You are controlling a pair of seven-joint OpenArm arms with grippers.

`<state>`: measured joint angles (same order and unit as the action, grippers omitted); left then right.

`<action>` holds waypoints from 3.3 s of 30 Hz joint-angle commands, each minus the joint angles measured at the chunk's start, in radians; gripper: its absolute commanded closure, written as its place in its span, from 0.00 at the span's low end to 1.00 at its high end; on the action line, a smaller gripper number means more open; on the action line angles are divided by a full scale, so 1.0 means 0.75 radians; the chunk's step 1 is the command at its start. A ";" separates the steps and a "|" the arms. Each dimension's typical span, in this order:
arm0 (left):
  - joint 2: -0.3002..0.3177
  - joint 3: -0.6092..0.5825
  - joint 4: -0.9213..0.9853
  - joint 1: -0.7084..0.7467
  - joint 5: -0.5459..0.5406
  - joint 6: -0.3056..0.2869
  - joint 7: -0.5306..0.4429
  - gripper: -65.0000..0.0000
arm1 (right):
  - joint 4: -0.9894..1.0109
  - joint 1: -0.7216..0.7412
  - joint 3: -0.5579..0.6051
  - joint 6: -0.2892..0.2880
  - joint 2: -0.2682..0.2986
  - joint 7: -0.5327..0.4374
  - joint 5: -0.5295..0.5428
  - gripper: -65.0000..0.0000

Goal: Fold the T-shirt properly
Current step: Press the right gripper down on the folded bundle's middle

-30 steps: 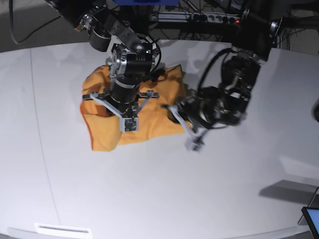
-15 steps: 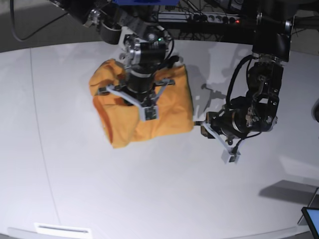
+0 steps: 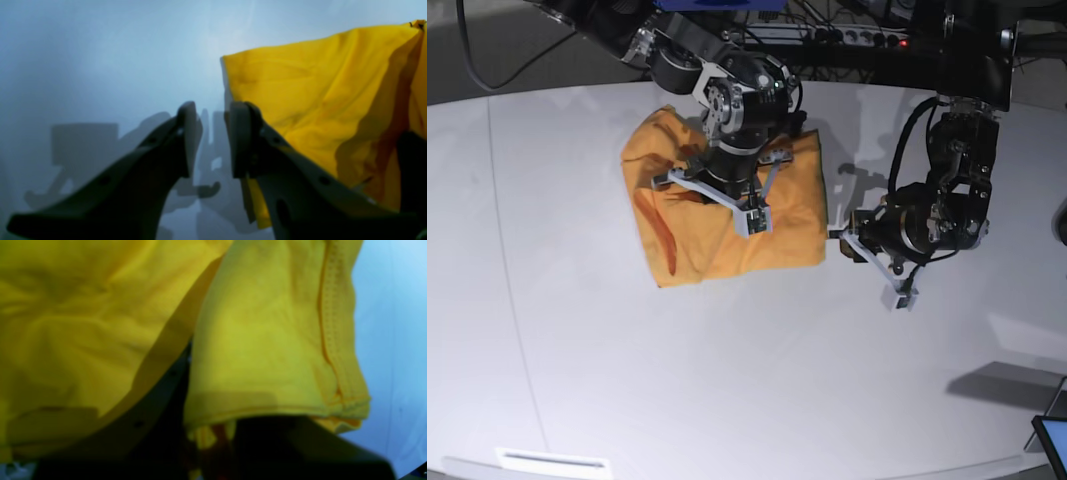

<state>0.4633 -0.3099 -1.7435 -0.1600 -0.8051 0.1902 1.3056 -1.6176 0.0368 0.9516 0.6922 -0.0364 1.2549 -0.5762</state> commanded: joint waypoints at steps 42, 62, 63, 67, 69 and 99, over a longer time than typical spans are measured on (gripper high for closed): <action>0.032 0.021 0.174 -0.035 0.005 -0.003 -0.077 0.72 | -0.107 0.005 0.291 0.008 -0.047 -0.025 -0.147 0.36; 0.028 0.024 0.300 -0.119 0.005 -0.003 -0.081 0.72 | -0.113 -0.081 0.232 0.008 -0.016 -0.025 -0.487 0.37; 0.028 0.024 0.321 -0.123 0.005 -0.003 -0.087 0.72 | -0.113 -0.085 0.230 0.008 -0.016 -0.025 -0.505 0.37; 0.036 0.024 0.345 -0.125 0.005 -0.003 -0.140 0.72 | -0.115 -0.107 0.193 0.008 -0.016 -0.027 -0.520 0.37; 0.036 0.024 0.345 -0.125 0.005 -0.003 -0.148 0.72 | -0.125 -0.111 0.189 0.008 -0.016 -0.027 -0.517 0.37; -0.060 -0.334 0.388 -0.172 0.007 -0.064 -0.146 0.68 | -0.346 -0.152 0.195 0.008 0.013 -0.207 -0.241 0.37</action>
<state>0.4084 -0.5583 -1.4555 -0.2886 -0.7765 0.1482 1.1366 -1.8305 -0.0441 1.0763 0.6907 0.0109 1.1202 -0.7792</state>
